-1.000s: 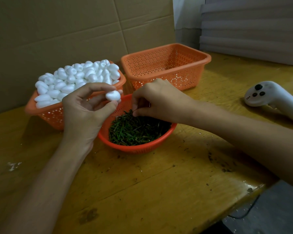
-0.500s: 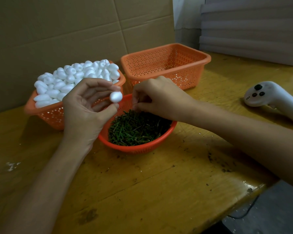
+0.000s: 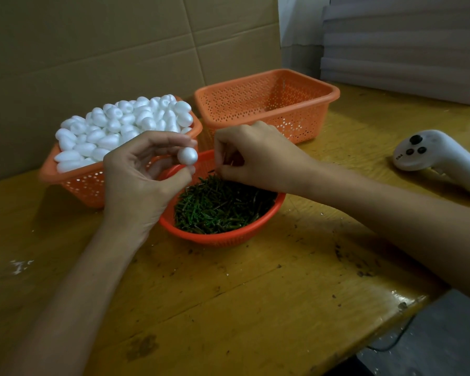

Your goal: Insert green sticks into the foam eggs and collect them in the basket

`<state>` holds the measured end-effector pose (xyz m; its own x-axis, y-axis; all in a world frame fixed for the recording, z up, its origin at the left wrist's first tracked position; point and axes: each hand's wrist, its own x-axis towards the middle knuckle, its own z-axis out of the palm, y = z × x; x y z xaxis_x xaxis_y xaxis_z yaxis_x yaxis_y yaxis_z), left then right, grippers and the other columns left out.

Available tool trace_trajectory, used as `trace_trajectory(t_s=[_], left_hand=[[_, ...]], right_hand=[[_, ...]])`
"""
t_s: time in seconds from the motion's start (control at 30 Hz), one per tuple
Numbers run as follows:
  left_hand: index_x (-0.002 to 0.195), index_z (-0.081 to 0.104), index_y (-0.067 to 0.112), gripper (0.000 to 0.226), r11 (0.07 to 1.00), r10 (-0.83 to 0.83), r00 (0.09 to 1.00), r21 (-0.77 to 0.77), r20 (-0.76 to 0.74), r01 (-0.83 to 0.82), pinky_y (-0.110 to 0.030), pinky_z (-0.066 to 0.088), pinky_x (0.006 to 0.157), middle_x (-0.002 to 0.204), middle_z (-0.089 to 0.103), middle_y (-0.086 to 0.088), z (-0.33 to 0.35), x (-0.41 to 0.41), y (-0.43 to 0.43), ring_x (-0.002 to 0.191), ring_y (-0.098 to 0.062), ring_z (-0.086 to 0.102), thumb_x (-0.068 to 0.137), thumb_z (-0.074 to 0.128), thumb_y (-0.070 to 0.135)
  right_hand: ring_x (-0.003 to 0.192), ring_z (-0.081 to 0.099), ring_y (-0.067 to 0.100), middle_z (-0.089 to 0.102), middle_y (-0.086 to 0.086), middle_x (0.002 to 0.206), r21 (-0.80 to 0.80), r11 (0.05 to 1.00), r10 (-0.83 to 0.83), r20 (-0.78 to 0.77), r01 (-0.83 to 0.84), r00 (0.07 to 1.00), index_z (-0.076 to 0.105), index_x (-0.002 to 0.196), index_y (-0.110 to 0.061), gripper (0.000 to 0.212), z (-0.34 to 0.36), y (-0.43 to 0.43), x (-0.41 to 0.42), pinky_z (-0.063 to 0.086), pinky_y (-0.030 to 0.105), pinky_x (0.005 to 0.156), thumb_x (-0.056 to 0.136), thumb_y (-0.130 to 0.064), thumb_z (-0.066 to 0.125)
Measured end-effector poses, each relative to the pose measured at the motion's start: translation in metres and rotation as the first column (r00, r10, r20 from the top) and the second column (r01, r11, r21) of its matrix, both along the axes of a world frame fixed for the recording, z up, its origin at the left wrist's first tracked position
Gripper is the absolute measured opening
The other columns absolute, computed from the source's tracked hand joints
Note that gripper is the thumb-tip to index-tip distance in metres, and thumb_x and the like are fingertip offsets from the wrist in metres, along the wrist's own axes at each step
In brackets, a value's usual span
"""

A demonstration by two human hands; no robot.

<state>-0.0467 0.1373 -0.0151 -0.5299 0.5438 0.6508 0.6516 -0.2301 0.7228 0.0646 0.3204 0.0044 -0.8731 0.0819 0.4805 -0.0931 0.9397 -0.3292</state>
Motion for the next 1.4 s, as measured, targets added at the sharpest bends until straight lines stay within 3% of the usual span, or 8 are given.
trace_trajectory(t_s=[0.23, 0.4, 0.53, 0.77, 0.93, 1.2, 1.4], left_hand=[[0.103, 0.075, 0.015, 0.04, 1.0, 0.006, 1.0, 0.007, 0.026, -0.006, -0.032, 0.06, 0.092, 0.106, 0.078, -0.008, -0.0003, 0.0012, 0.0005, 0.106, -0.024, 0.074, 0.079, 0.08, -0.017], [0.106, 0.074, 0.012, 0.028, 0.999, -0.003, 0.996, 0.033, 0.084, 0.0, -0.031, 0.061, 0.089, 0.107, 0.078, -0.005, 0.0001, 0.0026, 0.0014, 0.104, -0.024, 0.076, 0.086, 0.081, -0.006], [0.118, 0.067, 0.002, 0.03, 0.998, -0.011, 0.991, 0.057, 0.134, 0.003, -0.045, 0.062, 0.095, 0.12, 0.074, -0.013, -0.0003, 0.0005, 0.0015, 0.106, -0.032, 0.077, 0.09, 0.077, -0.005], [0.122, 0.068, 0.009, 0.027, 0.988, -0.049, 0.952, 0.153, 0.302, 0.003, -0.034, 0.063, 0.088, 0.116, 0.077, -0.013, 0.0047, -0.0016, 0.0004, 0.103, -0.033, 0.078, 0.096, 0.075, 0.008], [0.121, 0.069, 0.01, 0.033, 0.985, -0.052, 0.942, 0.171, 0.333, -0.006, -0.032, 0.063, 0.086, 0.107, 0.079, -0.014, 0.0056, 0.0004, 0.0013, 0.101, -0.033, 0.079, 0.091, 0.079, 0.02], [0.115, 0.074, 0.013, 0.027, 0.99, -0.042, 0.945, 0.141, 0.323, -0.005, -0.033, 0.063, 0.087, 0.105, 0.08, -0.015, 0.0027, -0.0014, 0.0015, 0.098, -0.031, 0.079, 0.09, 0.082, 0.016], [0.112, 0.074, 0.012, 0.028, 0.993, -0.047, 0.96, 0.116, 0.274, 0.015, -0.033, 0.063, 0.088, 0.106, 0.081, -0.01, 0.0018, 0.0005, 0.002, 0.1, -0.029, 0.079, 0.086, 0.083, 0.008]], right_hand=[[0.096, 0.073, 0.006, 0.078, -0.011, 0.096, -0.025, 1.0, -0.01, 0.018, 0.011, 1.0, 0.076, 0.108, -0.024, 0.021, 0.0021, 0.0002, -0.0014, 0.053, 0.033, 0.091, 0.088, -0.022, 0.078], [0.096, 0.072, 0.001, 0.079, -0.011, 0.098, -0.039, 0.999, -0.015, 0.016, 0.015, 1.0, 0.081, 0.104, -0.024, 0.015, 0.0049, 0.0028, -0.0032, 0.051, 0.025, 0.092, 0.089, -0.021, 0.078], [0.075, 0.068, -0.002, 0.078, -0.01, 0.092, -0.099, 0.995, 0.0, -0.035, -0.004, 0.999, 0.076, 0.104, -0.019, 0.01, 0.0039, 0.0018, -0.0025, 0.054, 0.029, 0.087, 0.095, -0.019, 0.073], [0.068, 0.074, 0.007, 0.078, -0.009, 0.089, -0.223, 0.966, 0.097, -0.155, -0.131, 0.983, 0.064, 0.103, -0.006, 0.012, 0.0026, -0.0006, -0.001, 0.057, 0.028, 0.073, 0.098, -0.015, 0.07], [0.066, 0.074, 0.008, 0.078, -0.009, 0.086, -0.241, 0.949, 0.151, -0.212, -0.202, 0.966, 0.057, 0.102, -0.003, 0.017, 0.0019, -0.0001, -0.0014, 0.056, 0.025, 0.066, 0.098, -0.014, 0.07], [0.066, 0.073, 0.005, 0.079, -0.008, 0.086, -0.185, 0.956, 0.188, -0.21, -0.228, 0.959, 0.055, 0.101, 0.0, 0.021, 0.001, -0.0019, -0.0004, 0.055, 0.024, 0.068, 0.098, -0.015, 0.071], [0.068, 0.074, 0.006, 0.079, -0.007, 0.088, -0.151, 0.961, 0.197, -0.206, -0.23, 0.959, 0.054, 0.102, 0.001, 0.023, 0.0016, -0.0046, 0.0015, 0.056, 0.036, 0.074, 0.099, -0.015, 0.07]])
